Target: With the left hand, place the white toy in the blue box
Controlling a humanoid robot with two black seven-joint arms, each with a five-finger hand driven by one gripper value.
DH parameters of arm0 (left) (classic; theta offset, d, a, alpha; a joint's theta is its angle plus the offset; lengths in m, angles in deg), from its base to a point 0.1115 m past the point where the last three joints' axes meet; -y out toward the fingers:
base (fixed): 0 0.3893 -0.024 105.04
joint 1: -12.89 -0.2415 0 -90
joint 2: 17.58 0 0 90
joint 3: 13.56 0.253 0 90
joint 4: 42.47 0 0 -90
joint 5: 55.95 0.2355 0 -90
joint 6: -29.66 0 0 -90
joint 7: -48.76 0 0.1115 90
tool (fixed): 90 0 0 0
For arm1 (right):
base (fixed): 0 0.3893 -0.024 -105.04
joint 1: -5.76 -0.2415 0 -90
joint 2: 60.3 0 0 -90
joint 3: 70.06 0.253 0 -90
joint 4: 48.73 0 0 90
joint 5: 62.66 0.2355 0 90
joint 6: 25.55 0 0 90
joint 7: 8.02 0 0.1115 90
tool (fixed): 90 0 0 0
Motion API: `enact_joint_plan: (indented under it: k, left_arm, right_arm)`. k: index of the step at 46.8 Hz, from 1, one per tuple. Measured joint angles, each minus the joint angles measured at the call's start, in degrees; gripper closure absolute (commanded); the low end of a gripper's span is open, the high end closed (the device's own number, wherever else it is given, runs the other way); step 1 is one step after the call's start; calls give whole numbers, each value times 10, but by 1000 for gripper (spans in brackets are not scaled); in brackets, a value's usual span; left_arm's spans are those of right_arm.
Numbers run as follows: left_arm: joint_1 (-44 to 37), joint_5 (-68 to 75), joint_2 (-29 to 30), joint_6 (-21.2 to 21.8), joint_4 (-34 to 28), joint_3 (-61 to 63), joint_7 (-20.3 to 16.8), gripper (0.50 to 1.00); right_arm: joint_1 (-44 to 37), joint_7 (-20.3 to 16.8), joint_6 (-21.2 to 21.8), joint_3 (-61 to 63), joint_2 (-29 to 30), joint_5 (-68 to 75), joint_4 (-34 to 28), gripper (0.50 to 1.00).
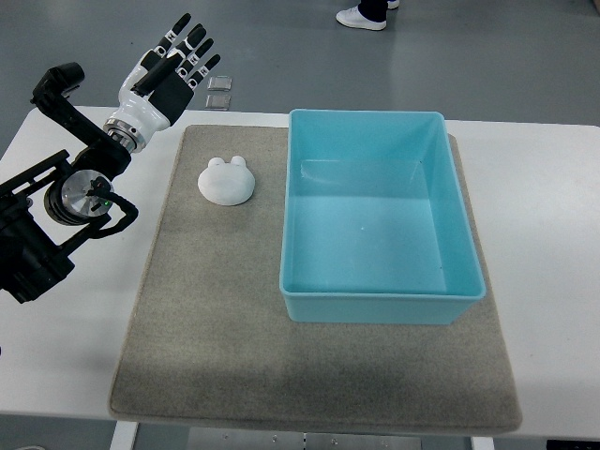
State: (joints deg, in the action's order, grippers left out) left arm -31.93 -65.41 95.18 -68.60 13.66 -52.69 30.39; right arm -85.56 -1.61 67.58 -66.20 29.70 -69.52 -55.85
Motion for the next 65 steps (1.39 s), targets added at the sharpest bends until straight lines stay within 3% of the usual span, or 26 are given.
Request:
enact_joint_plan:
  k: [16,32,49,65]
  left_arm:
    - [6,215,8,47,-17,1,3,500]
    - [7,516,70,41,-4,20,9,501]
    - [16,696,155,-53,19,22,5,506]
    - [8,851,158,-54,41,34,0,523]
  right_arm:
    - [0,0,0,0,0,0,0,564]
    - [0,0,0,0,0,0,0,564]
    - [0,0,0,0,0,0,0,564]
    - [0,0,0,0,0,0,0,564]
